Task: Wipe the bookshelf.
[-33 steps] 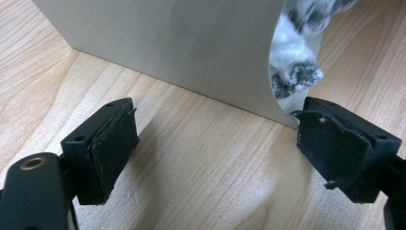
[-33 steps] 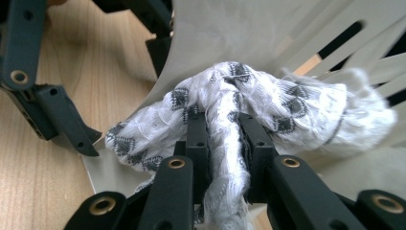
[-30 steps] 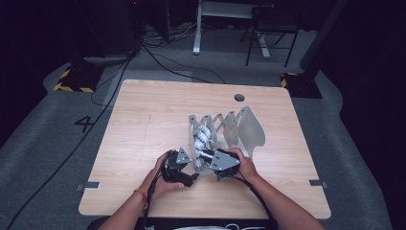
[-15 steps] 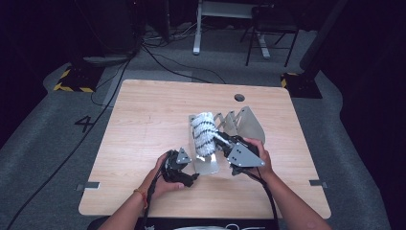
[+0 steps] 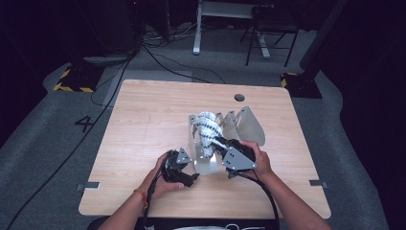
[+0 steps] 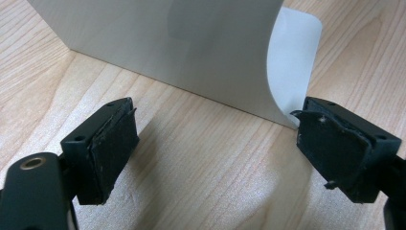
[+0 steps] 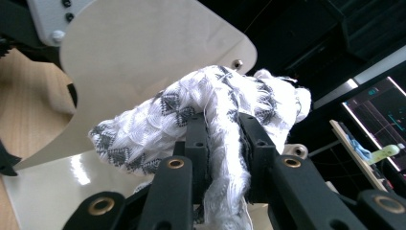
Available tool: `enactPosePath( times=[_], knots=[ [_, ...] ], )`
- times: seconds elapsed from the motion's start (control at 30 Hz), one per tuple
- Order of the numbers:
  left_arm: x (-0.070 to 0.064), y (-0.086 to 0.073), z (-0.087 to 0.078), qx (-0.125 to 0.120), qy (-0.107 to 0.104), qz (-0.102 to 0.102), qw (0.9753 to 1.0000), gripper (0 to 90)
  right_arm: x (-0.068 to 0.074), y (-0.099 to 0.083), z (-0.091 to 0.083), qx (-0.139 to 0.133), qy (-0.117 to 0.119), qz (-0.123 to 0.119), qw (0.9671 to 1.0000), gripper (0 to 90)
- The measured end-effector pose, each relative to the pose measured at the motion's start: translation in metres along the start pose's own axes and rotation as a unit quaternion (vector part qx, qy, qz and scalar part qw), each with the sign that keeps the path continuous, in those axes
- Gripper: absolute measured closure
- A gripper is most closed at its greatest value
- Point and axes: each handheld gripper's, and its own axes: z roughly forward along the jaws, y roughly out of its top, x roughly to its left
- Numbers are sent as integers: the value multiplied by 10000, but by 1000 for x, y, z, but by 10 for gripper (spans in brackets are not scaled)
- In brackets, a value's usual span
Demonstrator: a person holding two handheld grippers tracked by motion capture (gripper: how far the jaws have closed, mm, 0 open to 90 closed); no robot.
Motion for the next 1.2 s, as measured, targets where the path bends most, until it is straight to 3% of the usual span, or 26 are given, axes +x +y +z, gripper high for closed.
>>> enactPosePath(
  times=[0.17, 0.23, 0.37, 0.5, 0.8, 1.0, 1.2],
  knots=[
    [0, 0, 0, 14, 0, 24, 10000, 138, -1, 3, -5, -58, -84, -118, 9999, 771],
    [0, 0, 0, 12, 5, 17, 10000, 138, -2, 7, -10, -196, -161, -117, 9996, 771],
    [0, 0, 0, -5, 11, -2, 10000, 138, 1, 14, -13, -323, -18, -83, 9994, 771],
    [0, 0, 0, -6, 37, 22, 10000, 139, 12, 15, -6, -140, 179, -188, 9996, 771],
    [0, 0, 0, -13, 39, 13, 10000, 139, 32, -14, 26, 578, 568, -168, 9966, 771],
    [0, 0, 0, -10, 43, 16, 10000, 140, 39, -17, 32, 705, 742, -217, 9945, 771],
    [0, 0, 0, -10, 30, 9, 10000, 141, 29, -8, 20, 443, 441, -174, 9979, 771]
  ],
)
